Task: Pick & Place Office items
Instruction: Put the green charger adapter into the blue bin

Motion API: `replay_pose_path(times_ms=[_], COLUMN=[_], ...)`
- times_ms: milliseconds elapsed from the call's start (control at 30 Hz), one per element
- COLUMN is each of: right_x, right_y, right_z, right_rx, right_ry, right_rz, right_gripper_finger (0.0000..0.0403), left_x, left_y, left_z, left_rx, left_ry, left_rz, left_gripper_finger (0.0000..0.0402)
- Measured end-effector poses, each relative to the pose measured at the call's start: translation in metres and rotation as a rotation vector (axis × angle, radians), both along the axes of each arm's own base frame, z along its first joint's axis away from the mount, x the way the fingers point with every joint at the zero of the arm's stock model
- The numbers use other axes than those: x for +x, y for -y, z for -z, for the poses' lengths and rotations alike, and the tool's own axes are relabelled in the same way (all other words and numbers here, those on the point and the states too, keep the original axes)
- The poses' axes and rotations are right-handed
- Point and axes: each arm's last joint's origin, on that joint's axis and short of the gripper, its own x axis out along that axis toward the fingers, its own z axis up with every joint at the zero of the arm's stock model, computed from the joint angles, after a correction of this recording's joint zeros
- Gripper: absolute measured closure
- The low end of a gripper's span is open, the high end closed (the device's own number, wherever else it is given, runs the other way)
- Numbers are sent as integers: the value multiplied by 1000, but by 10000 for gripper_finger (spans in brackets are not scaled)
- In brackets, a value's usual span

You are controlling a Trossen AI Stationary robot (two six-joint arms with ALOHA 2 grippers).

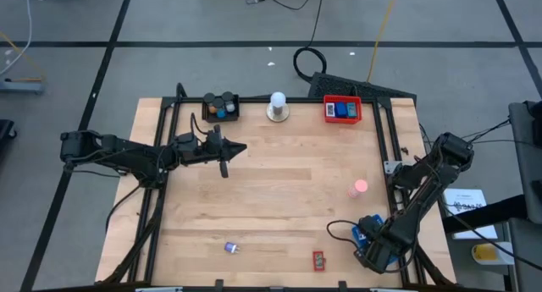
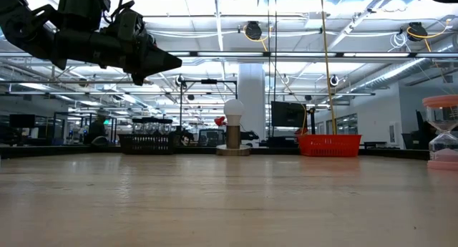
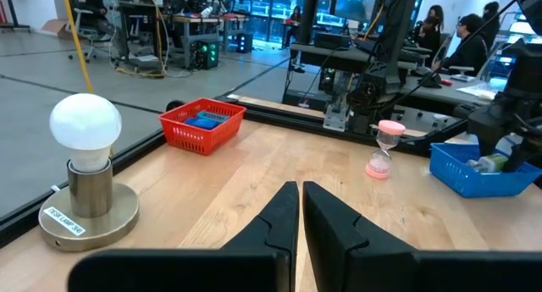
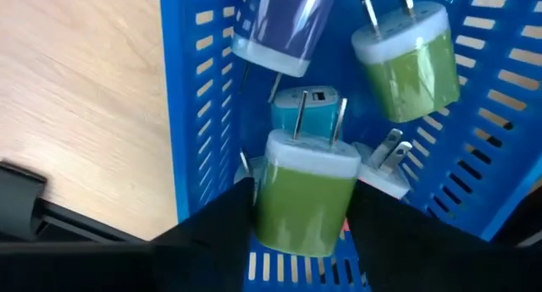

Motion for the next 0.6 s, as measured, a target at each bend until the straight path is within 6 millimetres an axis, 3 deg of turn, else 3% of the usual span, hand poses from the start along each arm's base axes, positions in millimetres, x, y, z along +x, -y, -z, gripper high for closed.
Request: replay_pose_path(times_ms=[133,267,400,600], right_x=[0,3,2,0], right_y=[0,-3,-1,7], right_z=[0,-6,-17,-21], right_rx=[22,68,103,44], right_ry=[-19,-11,11,54], right_rz=[-12,-35,-18,7], right_gripper_finger=[202,199,227,300], left_x=[0,0,0,0], left_y=[0,0,0,0], left_z=[0,0,0,0], left_rx=[0,0,0,0], left_ry=[0,0,0,0], left_rz=[0,0,0,0], left_gripper_finger=[378,378,378,378])
